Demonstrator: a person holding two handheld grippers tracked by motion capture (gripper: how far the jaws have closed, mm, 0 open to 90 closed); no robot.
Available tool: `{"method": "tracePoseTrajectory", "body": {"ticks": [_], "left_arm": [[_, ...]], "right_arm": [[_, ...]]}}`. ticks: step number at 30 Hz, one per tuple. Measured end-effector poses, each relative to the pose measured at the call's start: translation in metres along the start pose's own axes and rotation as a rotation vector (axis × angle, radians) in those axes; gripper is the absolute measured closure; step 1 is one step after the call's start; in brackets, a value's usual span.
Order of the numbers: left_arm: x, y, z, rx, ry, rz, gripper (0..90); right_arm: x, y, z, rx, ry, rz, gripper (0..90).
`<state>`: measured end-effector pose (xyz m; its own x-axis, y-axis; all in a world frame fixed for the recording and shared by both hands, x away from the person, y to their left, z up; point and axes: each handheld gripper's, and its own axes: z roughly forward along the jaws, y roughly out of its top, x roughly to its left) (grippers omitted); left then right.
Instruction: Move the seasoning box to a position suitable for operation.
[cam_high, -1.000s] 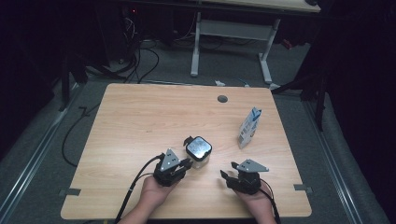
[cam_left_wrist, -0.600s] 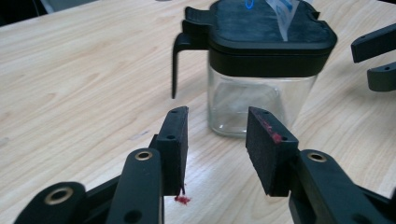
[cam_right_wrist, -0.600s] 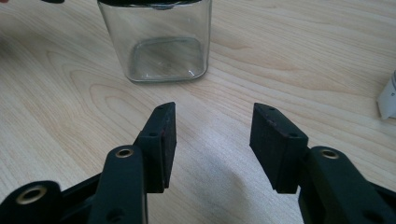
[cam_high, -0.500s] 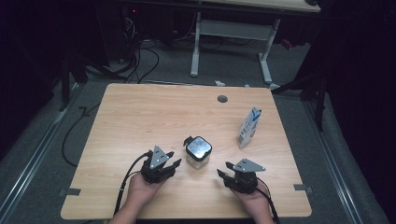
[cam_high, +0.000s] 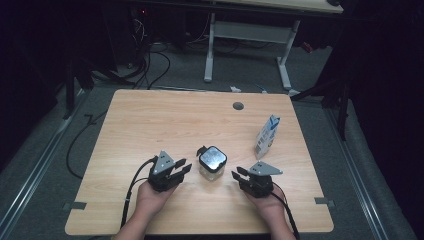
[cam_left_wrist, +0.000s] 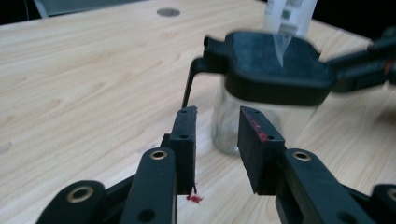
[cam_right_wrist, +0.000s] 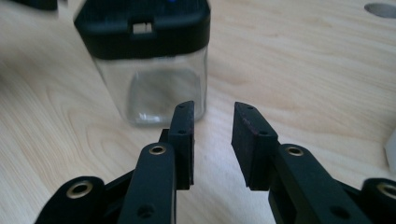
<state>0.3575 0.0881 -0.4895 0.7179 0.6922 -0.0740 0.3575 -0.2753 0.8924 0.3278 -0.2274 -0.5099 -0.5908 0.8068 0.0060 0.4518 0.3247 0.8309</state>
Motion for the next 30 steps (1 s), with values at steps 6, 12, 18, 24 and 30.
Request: {"method": "tracePoseTrajectory", "body": {"ticks": [6,12,18,24,30], "left_arm": [[0.003,0.017,0.01,0.019,0.001,-0.001,72.9],[0.005,0.036,0.022,0.015,-0.011,0.004,79.2],[0.003,0.048,0.032,-0.003,-0.009,0.018,83.5],[0.001,0.056,0.041,-0.01,-0.008,0.018,87.6],[-0.001,0.055,0.05,-0.008,0.006,0.026,89.7]], "right_arm": [[-0.002,-0.005,-0.005,-0.002,0.001,0.021,85.7],[-0.002,-0.006,-0.005,0.012,-0.024,0.029,88.7],[-0.001,-0.005,-0.004,0.016,-0.025,0.038,85.6],[-0.003,-0.006,-0.006,0.016,-0.031,0.046,88.5],[-0.003,-0.005,-0.008,0.002,-0.017,0.047,89.7]]}}
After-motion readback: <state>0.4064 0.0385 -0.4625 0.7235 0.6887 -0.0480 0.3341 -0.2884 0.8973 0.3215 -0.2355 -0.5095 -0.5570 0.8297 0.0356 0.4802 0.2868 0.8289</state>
